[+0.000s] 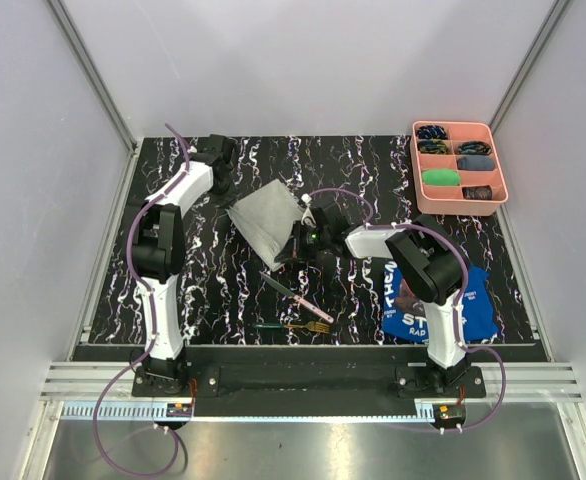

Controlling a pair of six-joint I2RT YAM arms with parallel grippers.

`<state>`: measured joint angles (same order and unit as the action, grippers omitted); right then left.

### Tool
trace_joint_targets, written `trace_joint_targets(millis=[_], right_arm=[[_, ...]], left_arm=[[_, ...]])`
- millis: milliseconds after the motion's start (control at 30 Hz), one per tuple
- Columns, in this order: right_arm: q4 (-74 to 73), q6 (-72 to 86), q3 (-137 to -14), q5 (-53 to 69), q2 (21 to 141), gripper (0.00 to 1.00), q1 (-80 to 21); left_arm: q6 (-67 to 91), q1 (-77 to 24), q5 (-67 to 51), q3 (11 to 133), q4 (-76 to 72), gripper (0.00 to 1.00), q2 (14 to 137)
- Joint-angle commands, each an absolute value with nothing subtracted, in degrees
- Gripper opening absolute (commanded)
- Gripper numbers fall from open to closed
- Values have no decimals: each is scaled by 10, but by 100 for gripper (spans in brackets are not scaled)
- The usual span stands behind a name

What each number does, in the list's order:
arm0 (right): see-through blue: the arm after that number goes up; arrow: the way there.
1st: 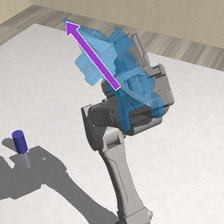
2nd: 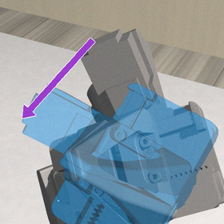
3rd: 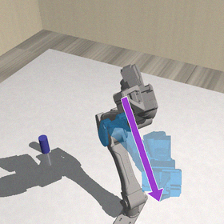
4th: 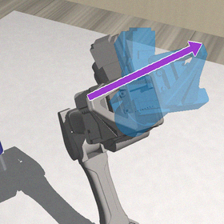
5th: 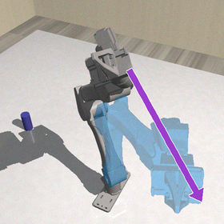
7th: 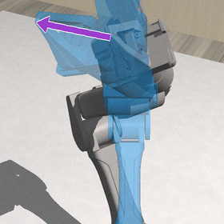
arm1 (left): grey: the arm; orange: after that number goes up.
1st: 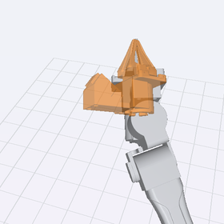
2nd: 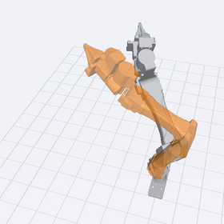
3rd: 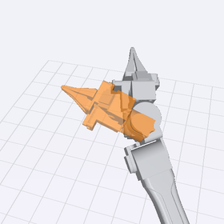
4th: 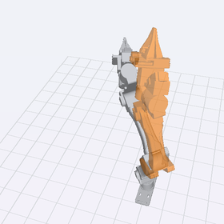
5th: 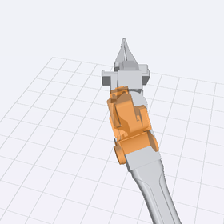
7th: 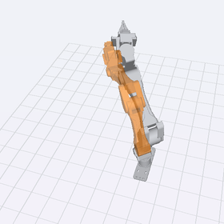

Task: Fold the napkin into a case and place the utensils inside
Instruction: Pick up the lower triangle-folded napkin from the center of the board, then fold the lower triangle-folded napkin at the center of the board.

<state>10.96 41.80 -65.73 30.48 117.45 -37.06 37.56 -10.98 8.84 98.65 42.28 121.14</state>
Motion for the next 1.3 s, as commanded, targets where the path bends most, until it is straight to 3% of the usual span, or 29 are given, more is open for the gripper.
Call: trace_joint_targets(millis=[0, 100, 233, 533, 767, 900, 1067, 1267], right_arm=[[47, 401, -632, 310, 1143, 0, -372], [32, 383, -642, 302, 1139, 1, -371], [18, 380, -657, 326, 1148, 11, -372], [-79, 333, -735, 316, 1147, 49, -361], [-139, 296, -833, 301, 1156, 59, -350], [-146, 294, -915, 298, 1207, 59, -337], [-148, 297, -1062, 310, 1302, 50, -328], [-144, 319, -1209, 348, 1425, 22, -323]], left_arm=[[374, -98, 150, 1035, 369, 3, 1201], [375, -99, 149, 1029, 368, 2, 1198], [363, -100, 146, 1026, 368, 0, 1194], [348, -107, 135, 1034, 368, 0, 1208], [344, -107, 134, 1034, 368, 0, 1206], [345, -107, 127, 1032, 369, 0, 1208], [344, -109, 129, 1028, 368, 0, 1207], [342, -110, 127, 1030, 369, 0, 1204]])
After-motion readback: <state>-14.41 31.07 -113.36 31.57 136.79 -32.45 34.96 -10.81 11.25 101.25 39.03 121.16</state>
